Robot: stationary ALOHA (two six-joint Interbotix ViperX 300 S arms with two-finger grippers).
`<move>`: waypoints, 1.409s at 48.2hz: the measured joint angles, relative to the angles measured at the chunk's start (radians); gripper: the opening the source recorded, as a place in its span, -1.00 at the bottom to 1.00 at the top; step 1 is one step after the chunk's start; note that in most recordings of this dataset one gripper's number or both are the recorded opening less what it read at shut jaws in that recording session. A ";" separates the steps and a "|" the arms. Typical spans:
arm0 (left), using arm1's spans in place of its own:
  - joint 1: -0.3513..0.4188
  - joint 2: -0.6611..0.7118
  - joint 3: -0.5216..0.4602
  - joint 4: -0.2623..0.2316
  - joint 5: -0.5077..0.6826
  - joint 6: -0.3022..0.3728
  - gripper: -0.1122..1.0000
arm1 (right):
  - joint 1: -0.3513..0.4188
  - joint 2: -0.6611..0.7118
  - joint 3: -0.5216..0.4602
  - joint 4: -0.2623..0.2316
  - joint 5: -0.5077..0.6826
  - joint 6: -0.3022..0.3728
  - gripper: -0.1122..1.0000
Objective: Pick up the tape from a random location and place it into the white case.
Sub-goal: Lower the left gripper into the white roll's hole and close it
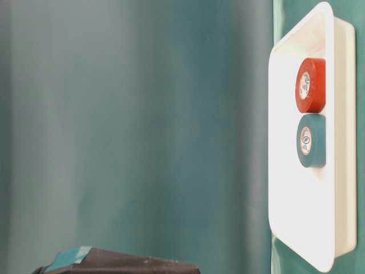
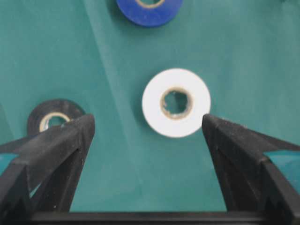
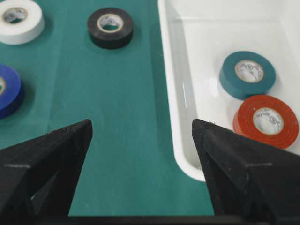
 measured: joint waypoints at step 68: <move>0.000 0.057 0.117 0.000 -0.176 0.008 0.95 | 0.000 0.005 -0.002 0.000 0.002 0.000 0.72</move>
